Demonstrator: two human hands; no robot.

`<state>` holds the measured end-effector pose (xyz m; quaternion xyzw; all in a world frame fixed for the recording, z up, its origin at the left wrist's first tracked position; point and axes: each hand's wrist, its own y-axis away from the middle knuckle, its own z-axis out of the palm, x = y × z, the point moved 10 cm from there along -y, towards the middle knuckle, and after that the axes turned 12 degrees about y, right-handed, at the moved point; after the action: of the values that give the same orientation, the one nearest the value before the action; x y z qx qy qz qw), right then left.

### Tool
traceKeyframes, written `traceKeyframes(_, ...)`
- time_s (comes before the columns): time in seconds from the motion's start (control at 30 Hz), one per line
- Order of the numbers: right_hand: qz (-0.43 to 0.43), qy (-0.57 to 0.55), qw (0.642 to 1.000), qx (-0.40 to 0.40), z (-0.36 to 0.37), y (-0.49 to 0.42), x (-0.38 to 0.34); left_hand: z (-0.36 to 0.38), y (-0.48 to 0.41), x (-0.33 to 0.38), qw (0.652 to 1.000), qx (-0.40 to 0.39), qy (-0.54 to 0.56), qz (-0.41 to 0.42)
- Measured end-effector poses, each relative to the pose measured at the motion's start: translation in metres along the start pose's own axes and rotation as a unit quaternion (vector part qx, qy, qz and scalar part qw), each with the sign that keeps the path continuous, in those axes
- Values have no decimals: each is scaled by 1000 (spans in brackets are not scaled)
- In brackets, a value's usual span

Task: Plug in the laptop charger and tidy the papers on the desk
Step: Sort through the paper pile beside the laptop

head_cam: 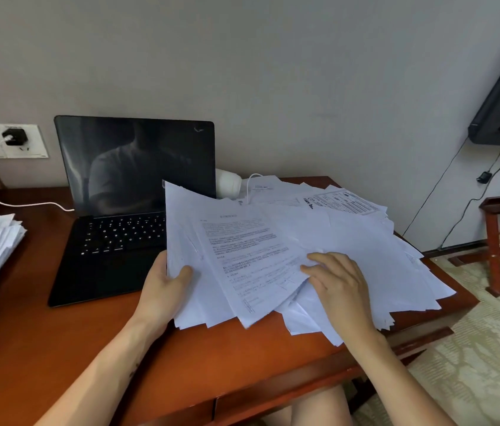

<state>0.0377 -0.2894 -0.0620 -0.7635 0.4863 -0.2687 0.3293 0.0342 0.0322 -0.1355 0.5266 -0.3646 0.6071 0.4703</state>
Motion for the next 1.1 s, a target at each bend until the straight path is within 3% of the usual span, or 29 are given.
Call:
traceKeyframes(0.13, 43, -48, 983, -175, 47, 9, 13, 0, 0, 0, 1000, 1, 0, 2)
traceKeyframes(0.23, 147, -167, 934, -280, 66, 14, 20, 1, 0, 0, 1000, -2, -5, 5)
traceKeyframes(0.3, 202, -227, 904, -302, 70, 9, 24, 1, 0, 1, 1000, -2, -11, 9)
traceKeyframes(0.47, 203, -129, 894, -378, 91, -10, 25, 1, 2, 4, 1000, -1, -20, 19)
traceKeyframes(0.6, 182, -78, 910, -365, 104, -25, 27, 0, 1, 5, 999, 3, -25, 25)
traceKeyframes(0.77, 143, -73, 893, -420, 105, -22, 13, 1, 2, 8, 999, 3, -37, 36)
traceKeyframes(0.9, 119, -20, 901, -417, 107, -22, 12, 5, 5, 12, 998, -10, -37, 47)
traceKeyframes(1.1, 145, 70, 886, -434, 118, -44, 28, 7, 7, 14, 998, -23, -31, 42)
